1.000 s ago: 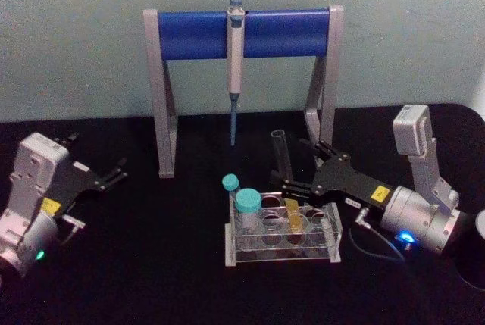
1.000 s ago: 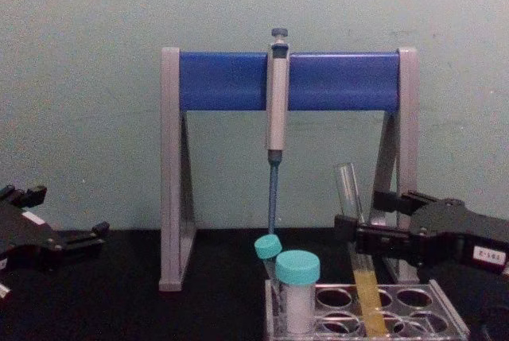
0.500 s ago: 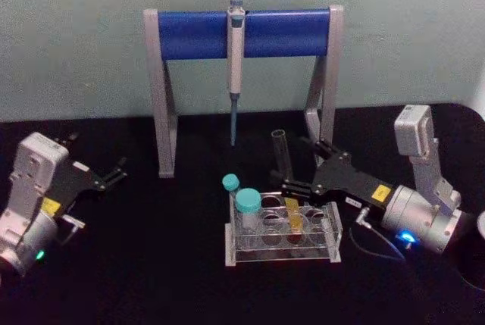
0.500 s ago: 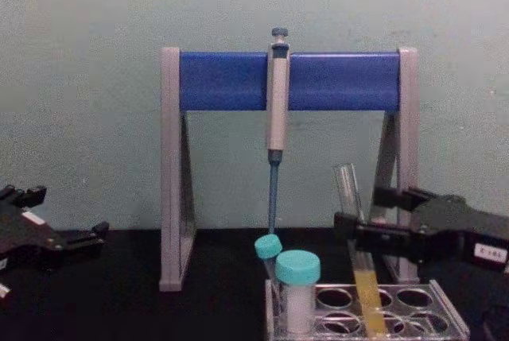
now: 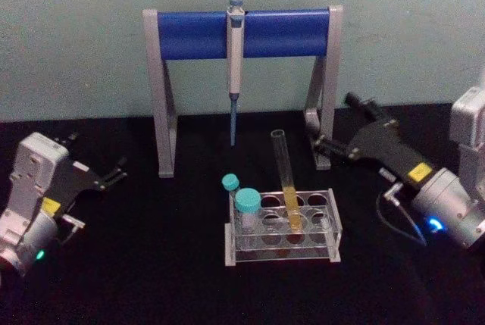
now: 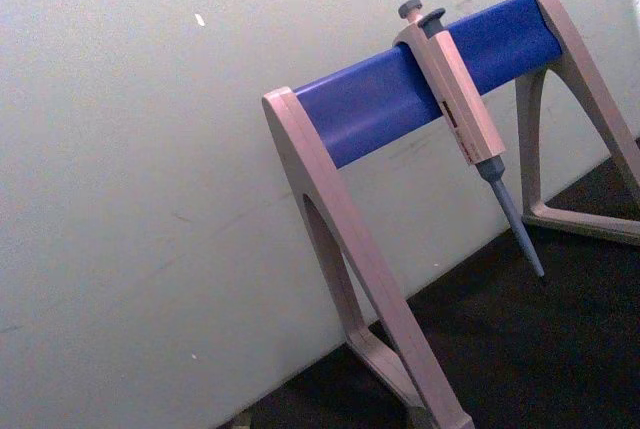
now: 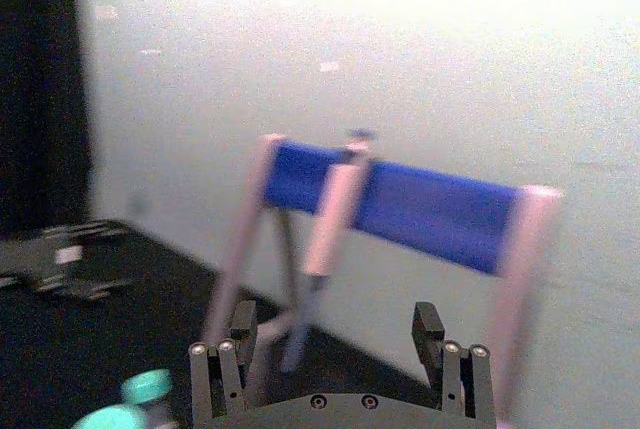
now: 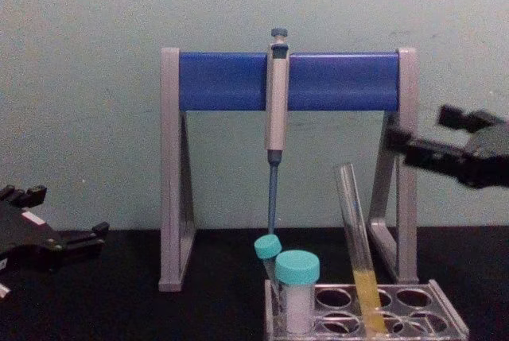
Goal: Pick up the test tube from the test tube rack, shake it, then place it back into the test tube rack.
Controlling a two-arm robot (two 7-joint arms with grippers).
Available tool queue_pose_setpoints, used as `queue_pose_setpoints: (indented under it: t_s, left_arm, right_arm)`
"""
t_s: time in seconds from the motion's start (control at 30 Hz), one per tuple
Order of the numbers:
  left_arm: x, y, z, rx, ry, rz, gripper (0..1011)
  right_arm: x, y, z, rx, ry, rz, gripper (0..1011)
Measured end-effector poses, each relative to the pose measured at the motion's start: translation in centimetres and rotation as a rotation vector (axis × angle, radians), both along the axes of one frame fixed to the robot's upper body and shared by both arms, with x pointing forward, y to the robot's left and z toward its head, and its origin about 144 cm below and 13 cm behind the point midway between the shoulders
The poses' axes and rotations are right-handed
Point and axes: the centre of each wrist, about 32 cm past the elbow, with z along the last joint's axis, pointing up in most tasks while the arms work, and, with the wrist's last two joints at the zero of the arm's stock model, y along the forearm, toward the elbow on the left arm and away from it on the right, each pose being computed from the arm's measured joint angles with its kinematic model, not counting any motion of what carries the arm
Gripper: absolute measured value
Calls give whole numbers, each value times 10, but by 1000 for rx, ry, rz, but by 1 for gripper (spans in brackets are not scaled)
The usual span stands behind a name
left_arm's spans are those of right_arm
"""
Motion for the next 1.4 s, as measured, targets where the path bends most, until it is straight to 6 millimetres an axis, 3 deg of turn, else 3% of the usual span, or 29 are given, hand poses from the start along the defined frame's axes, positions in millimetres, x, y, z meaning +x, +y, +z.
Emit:
queue_pose_setpoints:
  t_s: [0.23, 0.47, 0.77, 1.4]
  left_arm:
    - [0, 0, 0, 0, 0, 0, 1001]
    - [0, 0, 0, 0, 0, 0, 1001]
    - [0, 0, 0, 0, 0, 0, 1001]
    - [0, 0, 0, 0, 0, 0, 1001]
  right_arm:
    - [-12, 4, -3, -20, 64, -263, 1000]
    - [-12, 10, -14, -119, 176, -393, 1000]
    - [-8, 11, -24, -159, 264, -418, 1000]
    - [-8, 11, -22, -152, 247, -406, 1000]
